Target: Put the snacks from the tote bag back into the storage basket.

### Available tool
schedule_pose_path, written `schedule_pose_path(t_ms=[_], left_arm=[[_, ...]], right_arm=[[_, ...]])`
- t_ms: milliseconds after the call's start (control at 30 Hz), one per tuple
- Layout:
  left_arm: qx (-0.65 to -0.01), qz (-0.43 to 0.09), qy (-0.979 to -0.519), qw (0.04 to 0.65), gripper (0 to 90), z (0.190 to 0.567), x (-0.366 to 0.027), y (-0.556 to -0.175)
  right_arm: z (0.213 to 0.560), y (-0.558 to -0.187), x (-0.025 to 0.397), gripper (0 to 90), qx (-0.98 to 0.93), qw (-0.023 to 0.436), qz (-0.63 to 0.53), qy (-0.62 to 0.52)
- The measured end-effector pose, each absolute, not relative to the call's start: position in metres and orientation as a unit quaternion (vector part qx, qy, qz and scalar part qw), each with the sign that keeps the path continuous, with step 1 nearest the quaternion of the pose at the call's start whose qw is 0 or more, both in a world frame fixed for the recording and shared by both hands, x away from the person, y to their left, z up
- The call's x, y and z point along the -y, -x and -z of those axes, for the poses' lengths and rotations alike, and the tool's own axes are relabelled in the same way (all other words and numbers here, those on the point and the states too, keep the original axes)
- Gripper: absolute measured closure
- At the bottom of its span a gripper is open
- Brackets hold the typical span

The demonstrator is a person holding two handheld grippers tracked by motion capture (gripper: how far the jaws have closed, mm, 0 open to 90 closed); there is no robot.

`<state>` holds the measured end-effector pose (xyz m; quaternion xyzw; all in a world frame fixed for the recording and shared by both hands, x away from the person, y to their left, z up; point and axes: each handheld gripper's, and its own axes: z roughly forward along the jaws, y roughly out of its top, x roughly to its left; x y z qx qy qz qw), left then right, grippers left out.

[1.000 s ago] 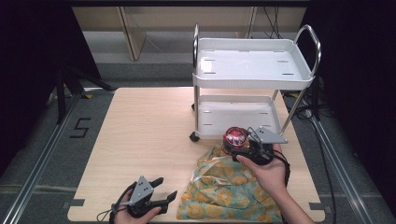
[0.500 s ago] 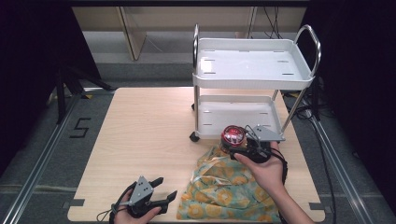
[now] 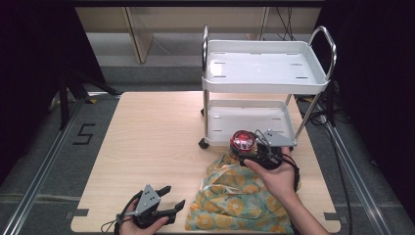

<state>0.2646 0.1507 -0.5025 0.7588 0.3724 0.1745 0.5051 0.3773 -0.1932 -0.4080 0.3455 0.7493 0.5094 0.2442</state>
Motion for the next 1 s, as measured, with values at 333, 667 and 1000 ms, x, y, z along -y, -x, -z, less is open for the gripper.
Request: schedule_pose_path(t_ms=[333, 667, 1000], left_arm=[[-0.377, -0.175, -0.757, 0.504, 30.2, 0.5026, -0.151, -0.2647], [-0.371, -0.173, -0.754, 0.513, 30.2, 0.5033, -0.1507, -0.2657], [-0.381, -0.172, -0.752, 0.51, 30.2, 0.5029, -0.1502, -0.2646]], right_arm=[[0.4079, -0.3787, 0.192, 26.7, -0.75, 0.236, -0.511, -0.347], [0.4074, -0.3819, 0.19, 26.7, -0.752, 0.235, -0.51, -0.344], [0.4065, -0.3845, 0.1856, 26.7, -0.75, 0.235, -0.511, -0.349]])
